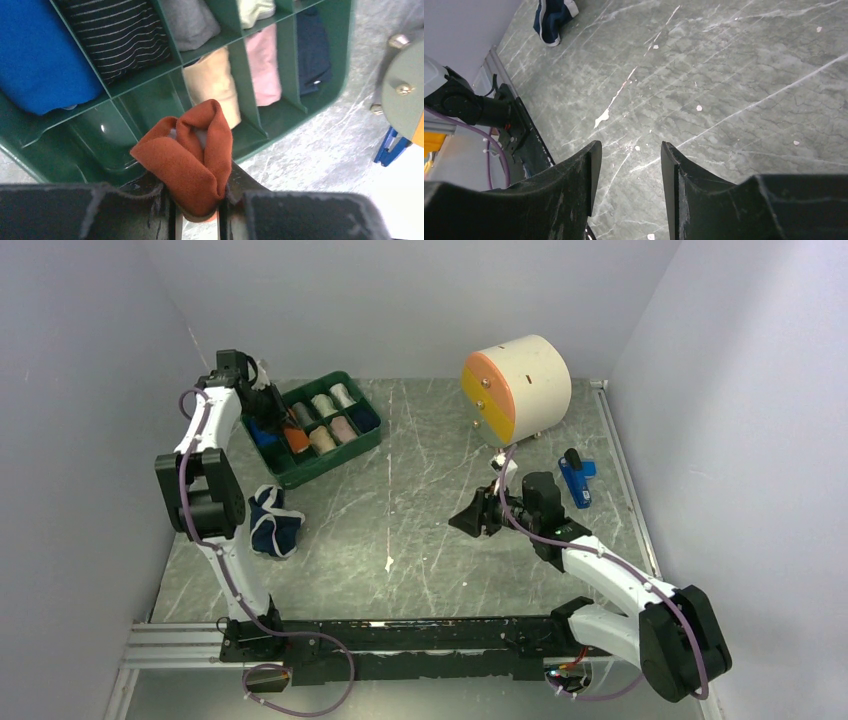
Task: Roll the underwear
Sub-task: Place the underwear in the storage box.
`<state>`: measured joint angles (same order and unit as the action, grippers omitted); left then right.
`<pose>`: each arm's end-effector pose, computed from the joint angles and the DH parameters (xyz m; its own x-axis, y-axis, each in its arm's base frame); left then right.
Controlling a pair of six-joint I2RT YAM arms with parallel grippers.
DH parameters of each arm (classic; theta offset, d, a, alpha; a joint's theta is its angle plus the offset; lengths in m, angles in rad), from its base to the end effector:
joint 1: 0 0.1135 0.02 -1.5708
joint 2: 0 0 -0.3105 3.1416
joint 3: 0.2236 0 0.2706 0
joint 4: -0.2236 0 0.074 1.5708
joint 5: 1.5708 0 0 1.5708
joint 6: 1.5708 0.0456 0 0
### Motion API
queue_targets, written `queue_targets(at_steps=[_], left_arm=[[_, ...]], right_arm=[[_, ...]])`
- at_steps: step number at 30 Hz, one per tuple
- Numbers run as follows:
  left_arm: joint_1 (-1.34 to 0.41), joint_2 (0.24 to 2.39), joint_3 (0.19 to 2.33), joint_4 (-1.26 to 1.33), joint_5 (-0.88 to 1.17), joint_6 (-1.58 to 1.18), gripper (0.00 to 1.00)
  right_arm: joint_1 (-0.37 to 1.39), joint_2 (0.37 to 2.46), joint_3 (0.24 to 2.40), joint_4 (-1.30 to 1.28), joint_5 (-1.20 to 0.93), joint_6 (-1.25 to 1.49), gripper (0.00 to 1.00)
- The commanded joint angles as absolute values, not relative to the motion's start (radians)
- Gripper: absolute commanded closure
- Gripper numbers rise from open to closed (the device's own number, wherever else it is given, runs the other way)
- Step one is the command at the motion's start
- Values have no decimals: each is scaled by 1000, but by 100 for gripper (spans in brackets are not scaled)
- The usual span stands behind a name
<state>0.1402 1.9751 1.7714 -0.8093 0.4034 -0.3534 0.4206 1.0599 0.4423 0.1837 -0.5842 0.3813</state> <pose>0.4719 0.0485 0.3060 -0.8149 -0.4365 -0.3813 -0.2183 0.8406 -0.4957 0.1903 0.1127 0.2334 -0.6529 0.0480 -0.7559 -0.5973 0.5810 0.5529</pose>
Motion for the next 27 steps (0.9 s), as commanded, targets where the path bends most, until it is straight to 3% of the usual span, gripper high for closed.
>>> queue_targets(at_steps=[1,17,27], left_arm=[[142,2045,1826,-894,420,-314,95],[126,2254,1967,-1069,310,-298,94],[89,2294,1996,-1086,214,-365,70]], right_arm=[[422,1064,509,180,-609,359,49],[422,1104,529,162,-609,348,49],[422,1115,560,112,-596,303,49]])
